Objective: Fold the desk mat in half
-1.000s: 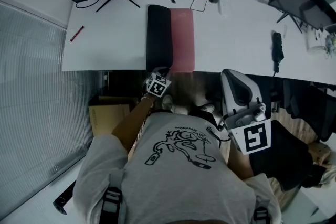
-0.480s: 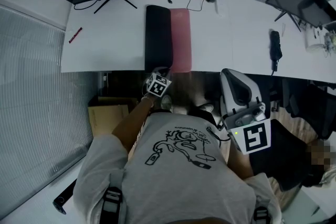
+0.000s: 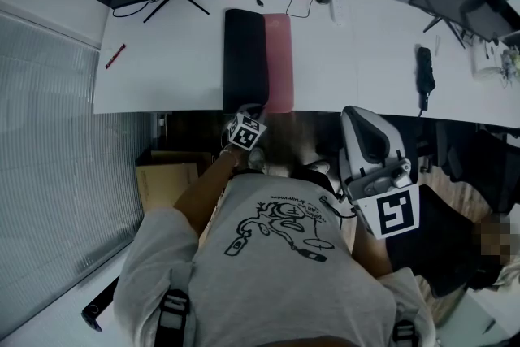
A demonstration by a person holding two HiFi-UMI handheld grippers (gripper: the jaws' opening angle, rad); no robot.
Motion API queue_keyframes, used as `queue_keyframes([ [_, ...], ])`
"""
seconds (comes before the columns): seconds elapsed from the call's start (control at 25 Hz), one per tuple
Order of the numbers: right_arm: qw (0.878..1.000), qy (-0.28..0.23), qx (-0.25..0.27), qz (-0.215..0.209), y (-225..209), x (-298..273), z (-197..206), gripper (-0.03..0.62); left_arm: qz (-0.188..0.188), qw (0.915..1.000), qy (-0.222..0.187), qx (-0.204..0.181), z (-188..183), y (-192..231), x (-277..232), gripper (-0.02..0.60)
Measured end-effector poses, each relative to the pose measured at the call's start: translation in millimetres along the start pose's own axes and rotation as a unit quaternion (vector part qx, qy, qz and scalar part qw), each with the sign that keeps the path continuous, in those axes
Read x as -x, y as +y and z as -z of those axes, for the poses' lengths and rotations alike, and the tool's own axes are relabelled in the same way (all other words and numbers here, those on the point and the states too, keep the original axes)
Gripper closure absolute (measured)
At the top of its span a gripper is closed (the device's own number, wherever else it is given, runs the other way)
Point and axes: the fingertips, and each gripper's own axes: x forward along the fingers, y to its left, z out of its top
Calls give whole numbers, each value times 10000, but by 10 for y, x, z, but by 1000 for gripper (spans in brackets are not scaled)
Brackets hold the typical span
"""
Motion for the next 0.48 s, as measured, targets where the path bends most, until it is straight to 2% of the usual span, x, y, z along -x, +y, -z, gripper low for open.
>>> queue_keyframes([
  [0.48,10000,0,12,76,-135,92,5,586,77,10000,16,-56,-97,-132,-103,549],
])
